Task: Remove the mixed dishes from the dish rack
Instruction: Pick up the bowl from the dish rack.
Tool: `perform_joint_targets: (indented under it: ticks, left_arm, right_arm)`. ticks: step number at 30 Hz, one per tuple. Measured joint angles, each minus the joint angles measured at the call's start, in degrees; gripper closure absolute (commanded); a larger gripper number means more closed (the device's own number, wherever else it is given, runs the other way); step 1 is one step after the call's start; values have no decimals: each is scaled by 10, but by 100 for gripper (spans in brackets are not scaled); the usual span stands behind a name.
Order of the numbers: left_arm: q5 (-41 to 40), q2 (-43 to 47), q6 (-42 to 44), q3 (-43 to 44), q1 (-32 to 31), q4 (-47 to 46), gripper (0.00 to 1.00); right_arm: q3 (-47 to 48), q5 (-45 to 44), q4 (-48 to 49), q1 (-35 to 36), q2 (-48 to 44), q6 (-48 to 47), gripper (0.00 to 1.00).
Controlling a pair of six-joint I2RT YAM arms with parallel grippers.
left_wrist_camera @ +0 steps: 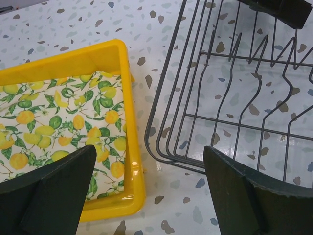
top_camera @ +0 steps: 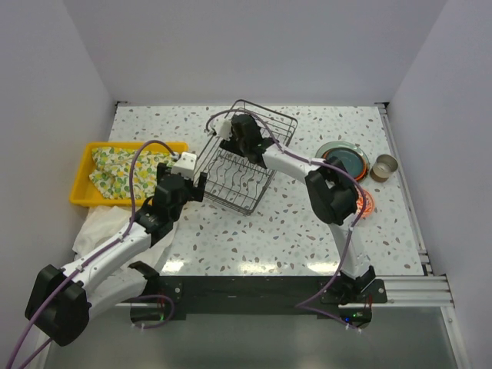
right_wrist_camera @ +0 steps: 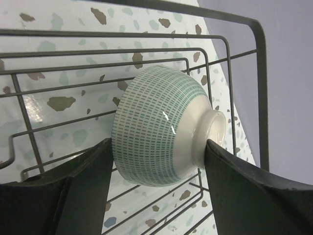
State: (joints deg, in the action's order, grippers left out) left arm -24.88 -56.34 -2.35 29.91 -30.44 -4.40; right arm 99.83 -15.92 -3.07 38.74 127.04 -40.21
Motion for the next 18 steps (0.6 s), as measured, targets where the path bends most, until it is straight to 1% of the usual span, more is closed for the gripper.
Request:
perform_joint_targets:
  ticks: [6,11,18]
  left_arm:
    - [9,2,0,0,0,0,4]
    - [17,4,0,0,0,-1,4]
    - [33,4,-7,0,0,-2,3]
  right_arm:
    - [-9,12,-6,0,-43,87,66]
    - [-32,30,-12,-4,-83,185,68]
    - [-100,81,-12,-30,-147,341,68]
